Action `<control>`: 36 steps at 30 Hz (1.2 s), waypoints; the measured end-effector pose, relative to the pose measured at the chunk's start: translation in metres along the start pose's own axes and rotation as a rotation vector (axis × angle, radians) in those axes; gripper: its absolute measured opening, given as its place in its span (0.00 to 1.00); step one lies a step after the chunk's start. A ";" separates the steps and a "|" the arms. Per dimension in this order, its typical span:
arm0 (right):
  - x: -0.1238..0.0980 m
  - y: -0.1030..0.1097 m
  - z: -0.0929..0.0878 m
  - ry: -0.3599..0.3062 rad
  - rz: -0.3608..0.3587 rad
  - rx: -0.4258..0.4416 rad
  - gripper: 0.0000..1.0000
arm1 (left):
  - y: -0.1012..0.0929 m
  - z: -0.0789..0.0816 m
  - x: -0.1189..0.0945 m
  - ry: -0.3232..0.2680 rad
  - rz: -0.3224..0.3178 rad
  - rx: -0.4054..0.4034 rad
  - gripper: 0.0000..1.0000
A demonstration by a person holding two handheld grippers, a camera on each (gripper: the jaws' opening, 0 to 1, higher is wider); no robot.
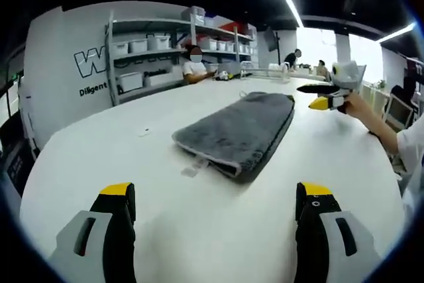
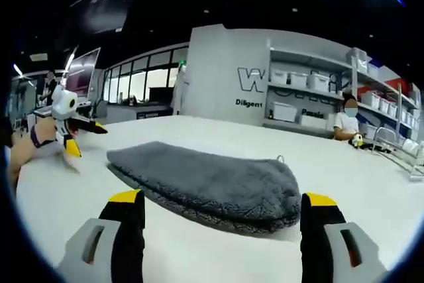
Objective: Open the folded towel by lifting each exposed corner and separating the folded layers until the towel lies flat within the target outline without major curled edges
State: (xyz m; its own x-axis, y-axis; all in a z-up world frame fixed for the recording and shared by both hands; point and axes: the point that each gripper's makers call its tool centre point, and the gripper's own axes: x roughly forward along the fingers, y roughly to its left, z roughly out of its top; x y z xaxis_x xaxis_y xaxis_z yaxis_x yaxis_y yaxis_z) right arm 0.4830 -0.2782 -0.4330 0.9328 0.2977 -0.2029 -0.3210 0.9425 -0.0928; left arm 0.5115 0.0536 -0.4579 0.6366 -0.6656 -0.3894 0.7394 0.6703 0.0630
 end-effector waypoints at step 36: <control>0.010 0.015 -0.016 0.053 0.030 -0.139 0.99 | -0.005 0.006 -0.006 -0.025 0.017 0.008 0.99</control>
State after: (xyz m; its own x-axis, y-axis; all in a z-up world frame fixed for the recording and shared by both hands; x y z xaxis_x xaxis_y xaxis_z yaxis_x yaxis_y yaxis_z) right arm 0.4851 -0.2631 -0.4518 0.9137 0.3133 -0.2589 -0.3715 0.9021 -0.2195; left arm 0.5050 0.0521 -0.4499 0.6544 -0.6623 -0.3648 0.7300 0.6791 0.0765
